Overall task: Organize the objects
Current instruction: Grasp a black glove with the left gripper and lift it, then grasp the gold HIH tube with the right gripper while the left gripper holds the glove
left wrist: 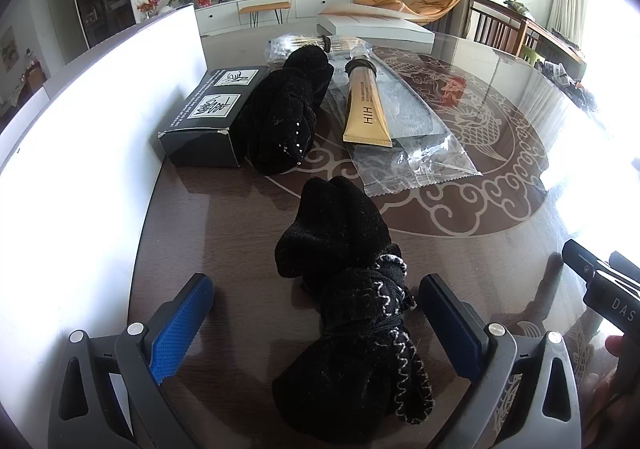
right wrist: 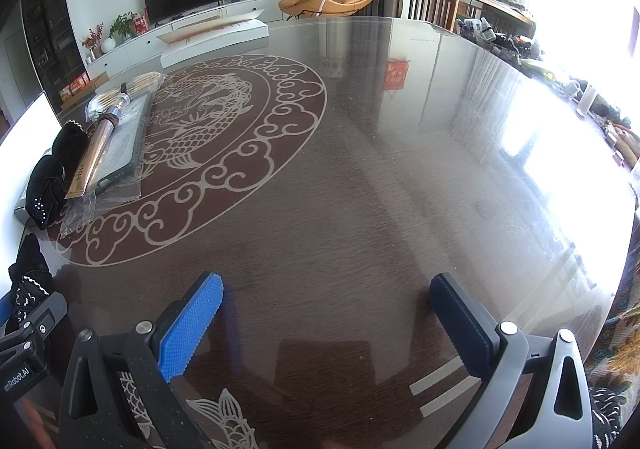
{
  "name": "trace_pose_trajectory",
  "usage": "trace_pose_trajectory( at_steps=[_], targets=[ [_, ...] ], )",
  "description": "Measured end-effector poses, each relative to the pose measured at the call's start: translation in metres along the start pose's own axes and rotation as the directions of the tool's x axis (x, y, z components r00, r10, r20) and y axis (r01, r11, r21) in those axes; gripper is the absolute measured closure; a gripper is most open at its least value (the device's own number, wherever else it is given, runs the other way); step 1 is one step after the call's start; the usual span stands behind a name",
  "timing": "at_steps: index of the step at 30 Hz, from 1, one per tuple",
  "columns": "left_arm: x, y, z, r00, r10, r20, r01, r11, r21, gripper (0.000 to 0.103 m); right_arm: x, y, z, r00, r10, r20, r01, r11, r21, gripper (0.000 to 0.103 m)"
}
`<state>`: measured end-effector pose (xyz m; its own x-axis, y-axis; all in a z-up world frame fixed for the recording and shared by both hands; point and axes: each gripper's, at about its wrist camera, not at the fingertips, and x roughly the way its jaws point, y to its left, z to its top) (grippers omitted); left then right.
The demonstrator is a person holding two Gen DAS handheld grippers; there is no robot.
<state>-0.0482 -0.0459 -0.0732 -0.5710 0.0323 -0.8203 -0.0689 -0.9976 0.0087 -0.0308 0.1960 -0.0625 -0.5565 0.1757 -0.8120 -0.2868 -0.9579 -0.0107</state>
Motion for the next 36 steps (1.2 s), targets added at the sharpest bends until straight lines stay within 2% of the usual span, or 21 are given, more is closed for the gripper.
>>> trace_pose_trajectory(
  at_steps=[11,15,17,19,21,23,26,30,31,32,34,36],
  targets=[
    [0.0,0.001,0.0,1.0,0.0,0.001,0.0,1.0,0.0,0.0,0.0,-0.002,0.0,1.0,0.022,-0.005,-0.022,1.0,-0.004,0.0],
    [0.0,0.001,-0.001,1.0,0.0,0.001,0.0,1.0,0.0,0.0,-0.01,-0.008,0.014,0.994,0.106,0.037,-0.107,0.993,0.04,0.0],
    [0.0,0.001,-0.001,1.0,0.0,0.001,0.0,1.0,0.0,0.0,-0.012,0.008,0.031,0.988,0.141,0.055,-0.14,0.99,-0.032,0.0],
    [0.0,0.001,-0.001,1.0,0.0,0.002,0.0,1.0,0.0,0.0,-0.009,0.036,0.058,0.98,0.196,0.03,-0.191,0.973,-0.128,0.0],
    [0.0,0.001,-0.001,1.0,0.0,0.002,0.0,1.0,0.0,0.0,-0.002,0.068,0.086,0.959,0.282,-0.01,-0.279,0.942,-0.184,0.003],
    [0.0,0.001,-0.001,1.0,0.0,0.002,0.0,1.0,0.0,0.0,0.01,0.105,0.113,0.94,0.334,-0.069,-0.341,0.912,-0.228,0.021],
    [0.0,0.001,-0.001,1.0,0.0,0.002,0.0,1.0,0.0,0.0,0.041,0.16,0.137,0.903,0.384,-0.193,-0.423,0.875,-0.236,0.041],
    [0.0,0.001,-0.001,1.0,0.0,0.002,0.0,1.0,0.0,0.0,0.079,0.201,0.143,0.886,0.366,-0.285,-0.432,0.874,-0.222,0.053],
    [0.0,0.001,-0.001,1.0,0.0,0.002,0.0,1.0,0.0,0.0,0.08,0.209,0.141,0.9,0.337,-0.276,-0.408,0.875,-0.262,0.057],
    [0.0,0.001,-0.001,1.0,0.0,0.002,0.0,1.0,0.0,0.0,0.078,0.216,0.14,0.914,0.311,-0.262,-0.386,0.868,-0.314,0.07],
    [0.0,0.001,-0.001,1.0,0.0,0.002,0.0,1.0,0.001,0.0,0.075,0.221,0.137,0.92,0.284,-0.27,-0.37,0.857,-0.358,0.076],
    [0.0,0.001,-0.002,1.0,-0.012,-0.005,0.012,1.0,0.009,0.0,0.072,0.208,0.134,0.915,0.288,-0.282,-0.377,0.859,-0.346,0.077]
  ],
)
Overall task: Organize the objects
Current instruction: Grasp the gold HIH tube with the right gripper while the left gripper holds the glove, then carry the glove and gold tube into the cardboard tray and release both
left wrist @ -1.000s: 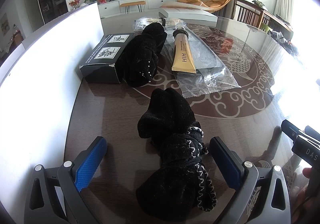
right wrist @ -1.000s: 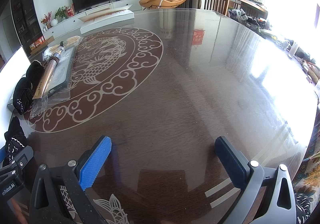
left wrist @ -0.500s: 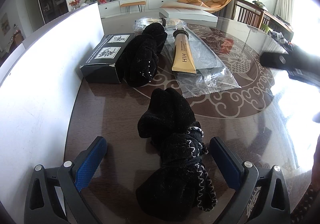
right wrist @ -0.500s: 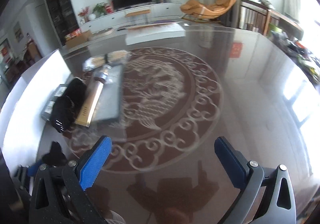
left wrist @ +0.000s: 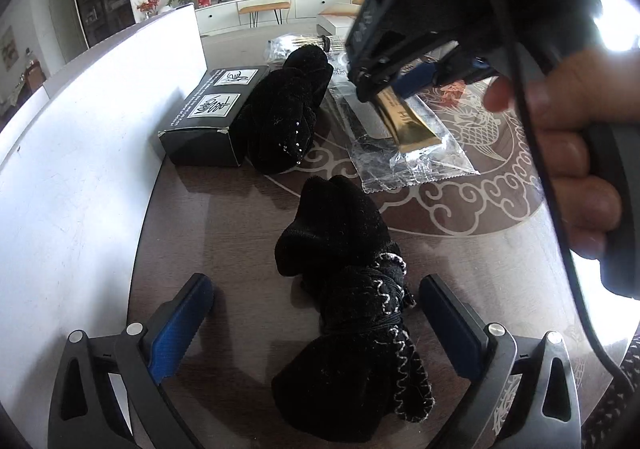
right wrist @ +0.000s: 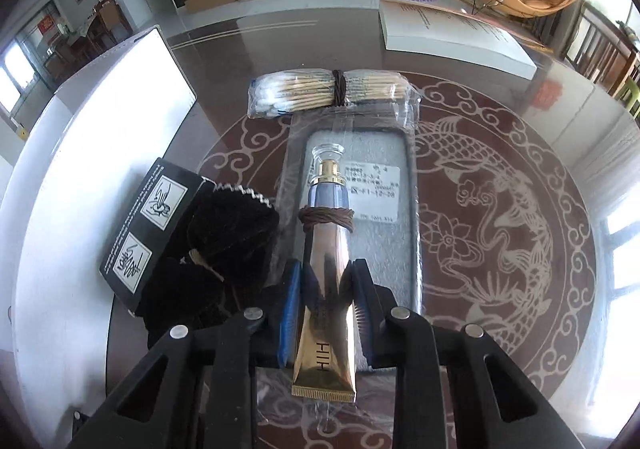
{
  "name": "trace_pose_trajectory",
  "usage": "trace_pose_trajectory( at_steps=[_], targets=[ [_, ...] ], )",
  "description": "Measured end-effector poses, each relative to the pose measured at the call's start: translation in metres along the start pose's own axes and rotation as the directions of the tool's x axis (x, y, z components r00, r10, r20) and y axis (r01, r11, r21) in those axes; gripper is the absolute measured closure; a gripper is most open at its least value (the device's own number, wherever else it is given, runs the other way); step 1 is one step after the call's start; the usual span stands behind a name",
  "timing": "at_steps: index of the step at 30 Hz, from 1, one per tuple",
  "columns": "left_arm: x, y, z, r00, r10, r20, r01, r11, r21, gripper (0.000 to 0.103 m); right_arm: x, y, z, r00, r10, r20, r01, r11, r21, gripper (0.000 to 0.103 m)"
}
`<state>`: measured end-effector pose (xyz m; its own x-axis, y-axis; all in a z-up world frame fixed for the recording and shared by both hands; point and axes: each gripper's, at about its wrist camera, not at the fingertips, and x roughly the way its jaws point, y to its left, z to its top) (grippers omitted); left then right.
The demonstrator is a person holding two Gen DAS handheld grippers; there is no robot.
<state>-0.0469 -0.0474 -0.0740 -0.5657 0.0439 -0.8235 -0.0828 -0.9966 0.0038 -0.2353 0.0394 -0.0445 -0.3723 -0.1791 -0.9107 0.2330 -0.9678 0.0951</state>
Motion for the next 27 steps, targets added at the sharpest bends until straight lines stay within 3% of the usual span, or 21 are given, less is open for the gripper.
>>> trace_pose_trajectory(
  at_steps=[2,3,4,5,6,7,13,18,20,23,25,27],
  targets=[
    [-0.001,0.0,-0.001,1.0,-0.015,-0.015,0.015,1.0,0.023,0.0,-0.009,-0.017,-0.015,1.0,0.024,-0.013,-0.024,0.999,0.029,0.077],
    [-0.004,0.001,-0.003,1.0,-0.018,-0.008,0.018,0.999,0.029,0.005,-0.016,-0.028,-0.026,0.999,0.044,-0.017,-0.043,0.998,0.047,0.077],
    [-0.008,0.003,-0.005,1.0,-0.021,0.01,0.021,0.999,0.033,0.024,-0.022,-0.039,-0.036,0.998,0.063,-0.021,-0.061,0.996,0.066,0.077],
    [-0.012,0.003,-0.007,0.999,-0.028,0.025,0.027,0.999,0.038,0.036,-0.028,-0.05,-0.047,0.996,0.087,-0.025,-0.085,0.993,0.085,0.077],
    [-0.016,0.004,-0.007,0.999,-0.031,0.035,0.03,0.999,0.045,0.067,-0.034,-0.061,-0.059,0.993,0.117,-0.028,-0.113,0.988,0.109,0.077],
    [-0.017,0.004,-0.007,0.999,-0.038,0.035,0.036,0.998,0.047,0.072,-0.04,-0.072,-0.072,0.989,0.147,-0.031,-0.142,0.98,0.137,0.077],
    [-0.059,0.014,0.002,0.983,-0.137,0.118,0.139,0.99,-0.005,0.072,-0.08,-0.106,-0.126,0.954,0.299,0.024,-0.293,0.912,0.286,0.077],
    [-0.137,0.046,0.016,0.957,-0.178,0.23,0.195,0.979,-0.052,0.072,-0.131,-0.059,-0.107,0.925,0.366,0.106,-0.381,0.902,0.206,0.077],
    [-0.164,0.078,0.023,0.954,-0.12,0.274,0.15,0.984,-0.091,0.072,-0.149,-0.021,-0.091,0.894,0.429,0.131,-0.445,0.884,0.14,0.077],
    [-0.184,0.138,0.025,0.961,0.008,0.276,0.045,0.981,-0.187,0.072,-0.17,0.052,-0.066,0.828,0.542,0.148,-0.551,0.834,0.028,0.077],
    [-0.181,0.179,0.024,0.972,0.066,0.225,-0.007,0.967,-0.254,0.072,-0.174,0.103,-0.057,0.783,0.608,0.132,-0.609,0.793,-0.039,0.077],
    [-0.169,0.209,0.022,0.979,0.148,0.14,-0.102,0.95,-0.295,0.067,-0.169,0.146,-0.053,0.764,0.636,0.104,-0.631,0.771,-0.085,0.076]
  ],
)
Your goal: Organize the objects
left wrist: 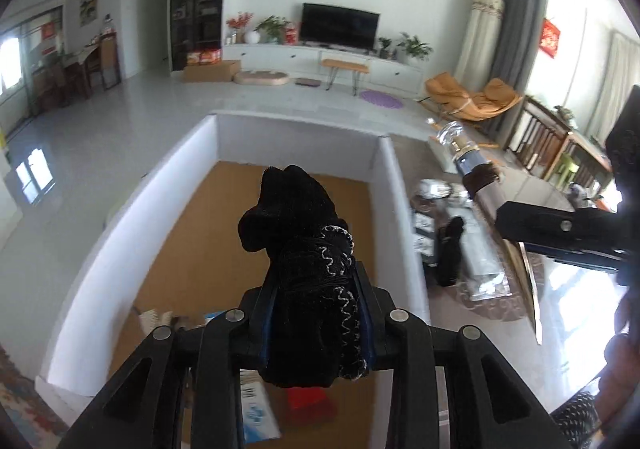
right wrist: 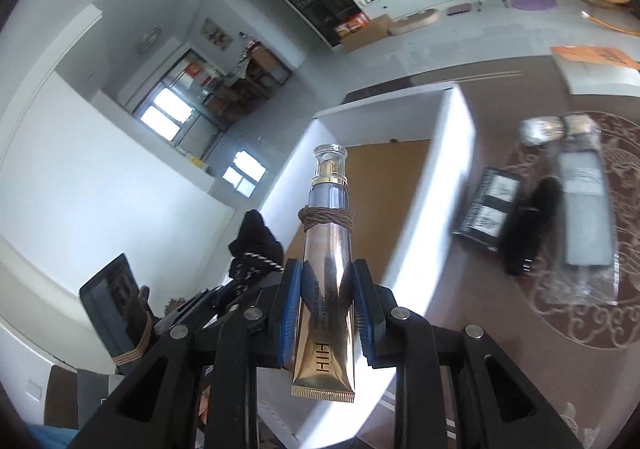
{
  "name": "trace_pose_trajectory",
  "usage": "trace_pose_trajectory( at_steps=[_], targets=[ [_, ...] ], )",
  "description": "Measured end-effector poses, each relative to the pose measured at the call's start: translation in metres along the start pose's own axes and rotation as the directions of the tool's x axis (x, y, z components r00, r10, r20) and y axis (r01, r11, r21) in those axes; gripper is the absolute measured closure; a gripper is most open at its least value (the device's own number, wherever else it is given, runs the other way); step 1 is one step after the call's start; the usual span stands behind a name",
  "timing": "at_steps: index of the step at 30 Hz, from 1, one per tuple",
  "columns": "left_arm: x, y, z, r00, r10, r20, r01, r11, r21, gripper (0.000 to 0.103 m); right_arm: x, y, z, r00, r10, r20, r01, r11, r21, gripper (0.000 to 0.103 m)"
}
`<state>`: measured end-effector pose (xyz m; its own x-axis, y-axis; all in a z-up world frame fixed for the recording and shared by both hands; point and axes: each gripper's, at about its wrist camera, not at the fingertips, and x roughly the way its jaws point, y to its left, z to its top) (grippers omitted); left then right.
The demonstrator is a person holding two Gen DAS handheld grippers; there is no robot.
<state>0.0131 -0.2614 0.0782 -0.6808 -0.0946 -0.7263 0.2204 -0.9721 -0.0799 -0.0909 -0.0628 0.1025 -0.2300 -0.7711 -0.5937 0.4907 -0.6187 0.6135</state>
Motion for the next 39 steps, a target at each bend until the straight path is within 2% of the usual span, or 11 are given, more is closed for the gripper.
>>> trace_pose_trajectory(
  at_steps=[2,5,7,9,11,14,17,19,21,27,39],
  targets=[
    [0.018,0.018,0.0,0.996,0.062,-0.069,-0.063,0.998,-0.024,0.057,0.03,0.016,-0.002,0.999,-0.02,-0.036,0.02,1.0,-0.024,0.059],
    [0.025,0.026,-0.005,0.995,0.026,-0.092,-0.034,0.995,-0.095,0.051,0.038,0.012,-0.014,0.998,-0.051,-0.034,0.05,0.998,-0.029,0.041],
    [0.025,0.008,-0.008,0.997,-0.005,-0.071,0.0,0.997,-0.082,0.045,0.018,-0.003,-0.025,0.985,-0.173,0.023,0.174,0.983,-0.06,0.037],
    [0.023,-0.026,-0.011,0.997,-0.044,-0.059,0.043,0.999,-0.018,0.045,-0.01,-0.031,-0.038,0.939,-0.33,0.096,0.336,0.941,-0.047,0.024],
    [0.014,-0.07,-0.02,0.99,-0.133,-0.054,0.137,0.988,0.066,0.044,-0.04,-0.069,-0.057,0.828,-0.537,0.16,0.543,0.84,0.01,0.007],
    [0.008,-0.143,-0.037,0.961,-0.263,-0.083,0.275,0.941,0.197,0.019,-0.073,-0.145,-0.09,0.634,-0.765,0.113,0.749,0.644,0.155,0.007],
    [0.022,-0.205,-0.062,0.941,-0.304,-0.148,0.335,0.899,0.283,0.011,-0.089,-0.21,-0.119,0.517,-0.856,0.02,0.832,0.508,0.222,0.007],
    [0.047,-0.231,-0.074,0.945,-0.286,-0.159,0.323,0.893,0.313,0.011,-0.098,-0.244,-0.126,0.512,-0.858,-0.035,0.836,0.488,0.252,0.007],
    [0.072,-0.247,-0.08,0.956,-0.256,-0.145,0.29,0.903,0.318,0.011,-0.106,-0.262,-0.127,0.54,-0.841,-0.024,0.807,0.51,0.3,0.004],
    [0.126,-0.26,-0.079,0.971,-0.21,-0.117,0.235,0.93,0.281,0.011,-0.105,-0.292,-0.101,0.511,-0.859,0.025,0.811,0.491,0.318,0.0],
    [0.149,-0.254,-0.093,0.973,-0.17,-0.155,0.209,0.934,0.29,0.011,-0.101,-0.292,-0.097,0.51,-0.86,0.024,0.812,0.49,0.317,0.0]
  ],
)
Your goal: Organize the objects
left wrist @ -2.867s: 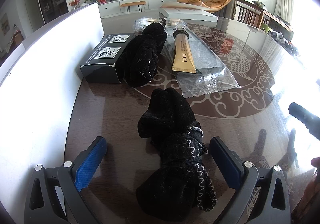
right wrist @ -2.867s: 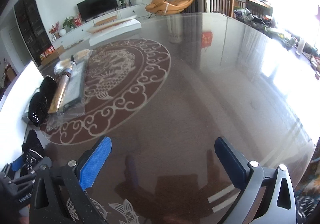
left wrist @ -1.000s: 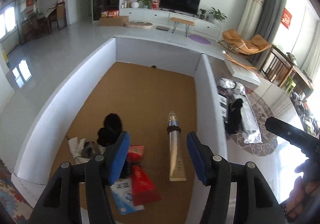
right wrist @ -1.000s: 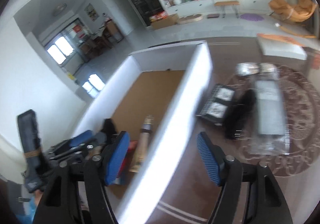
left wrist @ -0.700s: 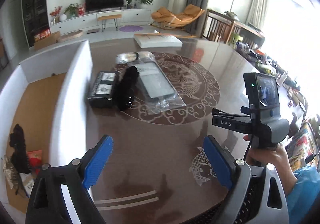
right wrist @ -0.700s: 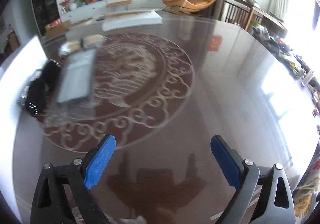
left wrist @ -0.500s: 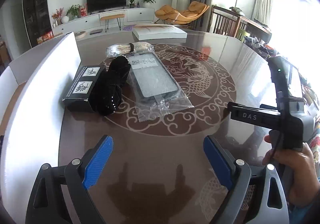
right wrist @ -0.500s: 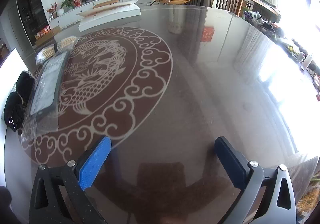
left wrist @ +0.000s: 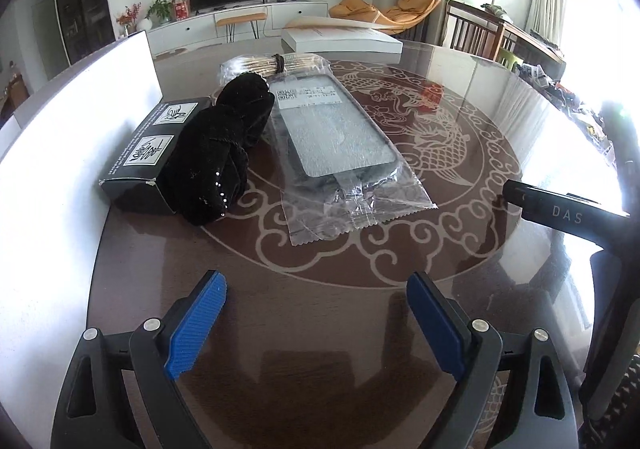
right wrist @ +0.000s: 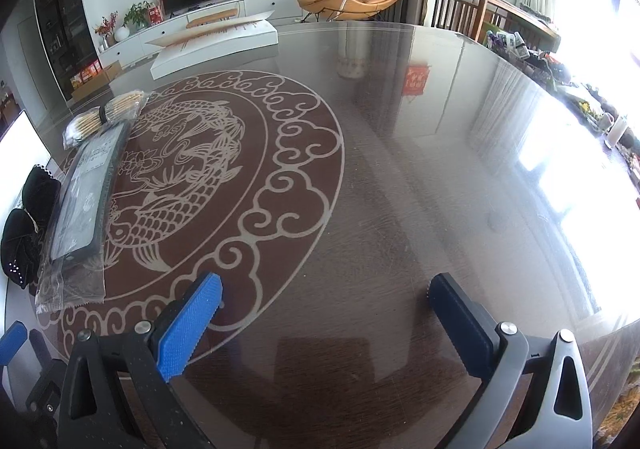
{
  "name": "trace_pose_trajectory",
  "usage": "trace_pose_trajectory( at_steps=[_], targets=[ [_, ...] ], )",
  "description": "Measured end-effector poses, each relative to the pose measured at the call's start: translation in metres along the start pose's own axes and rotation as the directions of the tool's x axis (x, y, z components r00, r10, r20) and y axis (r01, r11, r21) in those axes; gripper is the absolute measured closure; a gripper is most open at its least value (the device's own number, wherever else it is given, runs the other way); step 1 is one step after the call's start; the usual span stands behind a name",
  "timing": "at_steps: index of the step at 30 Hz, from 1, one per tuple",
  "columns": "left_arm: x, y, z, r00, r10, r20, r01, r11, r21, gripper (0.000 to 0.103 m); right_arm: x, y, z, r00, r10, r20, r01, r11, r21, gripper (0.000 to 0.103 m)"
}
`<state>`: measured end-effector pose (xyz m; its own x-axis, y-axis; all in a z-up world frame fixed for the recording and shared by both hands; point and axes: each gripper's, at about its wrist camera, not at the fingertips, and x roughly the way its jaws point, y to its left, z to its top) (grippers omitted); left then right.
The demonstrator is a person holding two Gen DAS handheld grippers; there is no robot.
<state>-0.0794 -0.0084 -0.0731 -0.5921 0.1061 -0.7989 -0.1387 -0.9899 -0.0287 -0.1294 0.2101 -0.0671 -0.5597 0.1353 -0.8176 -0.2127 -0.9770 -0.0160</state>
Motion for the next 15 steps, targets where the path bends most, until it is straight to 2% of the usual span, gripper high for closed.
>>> trace_pose_trajectory(
  at_steps=[5,10,15],
  targets=[
    [0.0016,-0.0045,-0.002,1.0,0.023,-0.012,-0.022,0.999,0.03,0.009,-0.0002,-0.0001,0.0002,1.0,0.0,0.0,0.0,1.0,0.0,0.0],
    [0.0026,-0.0014,-0.0019,0.999,0.031,-0.022,-0.031,0.999,0.015,0.001,0.0001,-0.0001,-0.0003,1.0,0.0,0.0,0.0,1.0,0.0,0.0],
    [0.0026,-0.0008,-0.0018,0.999,0.032,-0.023,-0.032,0.999,0.014,0.0,-0.0003,-0.0001,0.0002,1.0,0.0,0.0,0.0,1.0,0.0,0.0]
  ],
)
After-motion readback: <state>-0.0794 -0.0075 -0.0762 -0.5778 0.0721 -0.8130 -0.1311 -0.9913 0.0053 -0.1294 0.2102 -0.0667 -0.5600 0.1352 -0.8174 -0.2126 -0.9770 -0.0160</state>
